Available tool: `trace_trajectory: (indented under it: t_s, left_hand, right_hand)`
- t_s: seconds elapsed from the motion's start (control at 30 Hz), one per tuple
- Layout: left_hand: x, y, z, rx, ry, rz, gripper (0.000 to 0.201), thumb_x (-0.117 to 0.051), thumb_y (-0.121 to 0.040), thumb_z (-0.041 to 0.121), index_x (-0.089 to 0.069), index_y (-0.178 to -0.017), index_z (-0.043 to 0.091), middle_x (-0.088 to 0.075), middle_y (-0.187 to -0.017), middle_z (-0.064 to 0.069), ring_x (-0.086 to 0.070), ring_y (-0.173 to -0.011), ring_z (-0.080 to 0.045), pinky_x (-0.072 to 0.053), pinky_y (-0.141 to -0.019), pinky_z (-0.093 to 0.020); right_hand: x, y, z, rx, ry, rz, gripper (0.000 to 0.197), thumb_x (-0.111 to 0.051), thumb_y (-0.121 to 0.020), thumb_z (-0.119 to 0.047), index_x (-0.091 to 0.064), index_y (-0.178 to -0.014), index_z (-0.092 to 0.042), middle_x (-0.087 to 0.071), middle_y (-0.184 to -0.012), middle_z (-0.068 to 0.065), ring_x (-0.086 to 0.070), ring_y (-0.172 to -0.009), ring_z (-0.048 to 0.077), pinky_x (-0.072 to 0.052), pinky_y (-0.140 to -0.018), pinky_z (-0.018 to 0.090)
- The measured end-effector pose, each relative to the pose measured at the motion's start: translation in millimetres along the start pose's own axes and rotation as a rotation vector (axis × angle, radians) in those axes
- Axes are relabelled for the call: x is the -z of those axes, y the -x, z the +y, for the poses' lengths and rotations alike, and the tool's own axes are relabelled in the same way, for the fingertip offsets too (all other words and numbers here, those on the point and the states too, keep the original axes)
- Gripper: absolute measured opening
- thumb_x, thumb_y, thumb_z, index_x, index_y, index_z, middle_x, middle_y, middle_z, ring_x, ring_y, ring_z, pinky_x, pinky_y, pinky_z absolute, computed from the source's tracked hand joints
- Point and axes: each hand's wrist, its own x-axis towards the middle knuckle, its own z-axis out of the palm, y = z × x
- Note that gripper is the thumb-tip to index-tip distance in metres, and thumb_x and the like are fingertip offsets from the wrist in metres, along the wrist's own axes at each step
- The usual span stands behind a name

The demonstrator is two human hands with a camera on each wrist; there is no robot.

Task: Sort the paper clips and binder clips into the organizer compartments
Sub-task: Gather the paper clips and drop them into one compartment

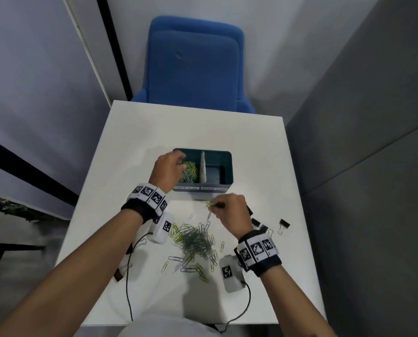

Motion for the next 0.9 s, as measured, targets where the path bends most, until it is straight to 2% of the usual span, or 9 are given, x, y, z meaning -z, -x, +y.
trace_trajectory:
  t_s: [0.13, 0.23, 0.37, 0.47, 0.57, 0.63, 0.7, 0.77, 0.9]
  left_hand:
    - [-30, 45, -34, 0.055, -0.089, -0.081, 0.013, -0.061, -0.090, 0.008, -0.069, -0.098, 0.015, -0.070, -0.094, -0.004, -0.066, -0.079, -0.020, -0.057, -0.074, -0.034]
    - [-56, 81, -63, 0.147, -0.164, -0.253, 0.016, -0.062, -0.089, 0.011, -0.067, -0.104, 0.015, -0.068, -0.103, -0.005, -0.065, -0.080, -0.018, -0.056, -0.076, -0.032]
    - [-73, 115, -87, 0.168, -0.302, -0.370, 0.028, -0.058, -0.088, 0.015, -0.058, -0.116, 0.016, -0.059, -0.112, -0.007, -0.059, -0.101, -0.027, -0.050, -0.080, -0.036]
    - [-80, 135, -96, 0.139, -0.357, -0.388, 0.039, -0.060, -0.089, 0.021, -0.050, -0.126, 0.016, -0.048, -0.125, -0.007, -0.048, -0.117, -0.027, -0.048, -0.083, -0.038]
    - [-88, 144, -107, 0.128, -0.415, -0.460, 0.071, -0.056, -0.092, 0.041, -0.024, -0.149, 0.013, -0.020, -0.155, -0.012, -0.018, -0.143, -0.029, -0.034, -0.108, -0.042]
    - [-94, 147, -110, 0.126, -0.428, -0.562, 0.083, -0.049, -0.093, 0.050, -0.004, -0.153, 0.016, 0.005, -0.160, -0.010, 0.004, -0.147, -0.027, -0.020, -0.116, -0.044]
    - [-99, 151, -107, 0.082, -0.473, -0.621, 0.085, -0.045, -0.094, 0.052, 0.004, -0.152, 0.015, 0.017, -0.158, -0.010, 0.013, -0.146, -0.027, -0.015, -0.117, -0.043]
    - [-102, 157, -100, 0.013, -0.510, -0.658, 0.084, -0.044, -0.094, 0.050, 0.006, -0.152, 0.014, 0.021, -0.157, -0.008, 0.016, -0.145, -0.027, -0.012, -0.119, -0.044]
    - [-109, 166, -101, -0.125, -0.442, -0.687, 0.079, -0.047, -0.095, 0.042, -0.002, -0.153, 0.013, 0.013, -0.158, -0.006, 0.006, -0.147, -0.026, -0.018, -0.117, -0.044]
  right_hand:
    - [14, -48, -33, 0.047, 0.005, 0.066, 0.007, -0.075, -0.083, -0.015, -0.078, -0.088, -0.012, -0.075, -0.082, 0.005, -0.064, -0.071, 0.014, -0.053, -0.074, 0.024]
    - [14, -84, -51, 0.048, -0.005, 0.073, 0.012, -0.076, -0.082, -0.017, -0.077, -0.092, -0.011, -0.074, -0.086, 0.005, -0.064, -0.074, 0.014, -0.051, -0.075, 0.021]
    - [7, -111, -47, -0.009, -0.008, -0.013, 0.033, -0.080, -0.077, -0.020, -0.072, -0.109, -0.014, -0.072, -0.095, 0.005, -0.065, -0.085, 0.017, -0.051, -0.081, 0.024]
    - [-2, -102, -28, -0.013, 0.006, -0.040, 0.034, -0.079, -0.077, -0.022, -0.068, -0.109, -0.016, -0.069, -0.091, 0.003, -0.061, -0.080, 0.015, -0.047, -0.074, 0.024]
    - [-19, -70, -2, 0.002, 0.083, -0.139, 0.021, -0.074, -0.081, -0.019, -0.070, -0.101, -0.013, -0.067, -0.086, 0.001, -0.062, -0.079, 0.017, -0.047, -0.070, 0.026]
    - [-36, -43, 22, -0.045, 0.168, -0.288, 0.028, -0.070, -0.085, -0.019, -0.068, -0.112, -0.012, -0.069, -0.103, 0.006, -0.065, -0.094, 0.022, -0.051, -0.080, 0.029]
    - [-53, -21, 47, -0.111, 0.287, -0.427, 0.040, -0.068, -0.087, -0.021, -0.058, -0.125, -0.014, -0.061, -0.123, 0.009, -0.058, -0.113, 0.025, -0.049, -0.093, 0.034]
    - [-67, -5, 64, -0.152, 0.344, -0.493, 0.052, -0.066, -0.087, -0.025, -0.048, -0.135, -0.016, -0.047, -0.138, 0.011, -0.045, -0.126, 0.027, -0.044, -0.103, 0.040]
    - [-90, 5, 73, -0.090, 0.369, -0.449, 0.069, -0.062, -0.090, -0.040, -0.030, -0.146, -0.017, -0.020, -0.158, 0.010, -0.025, -0.142, 0.030, -0.036, -0.111, 0.046]
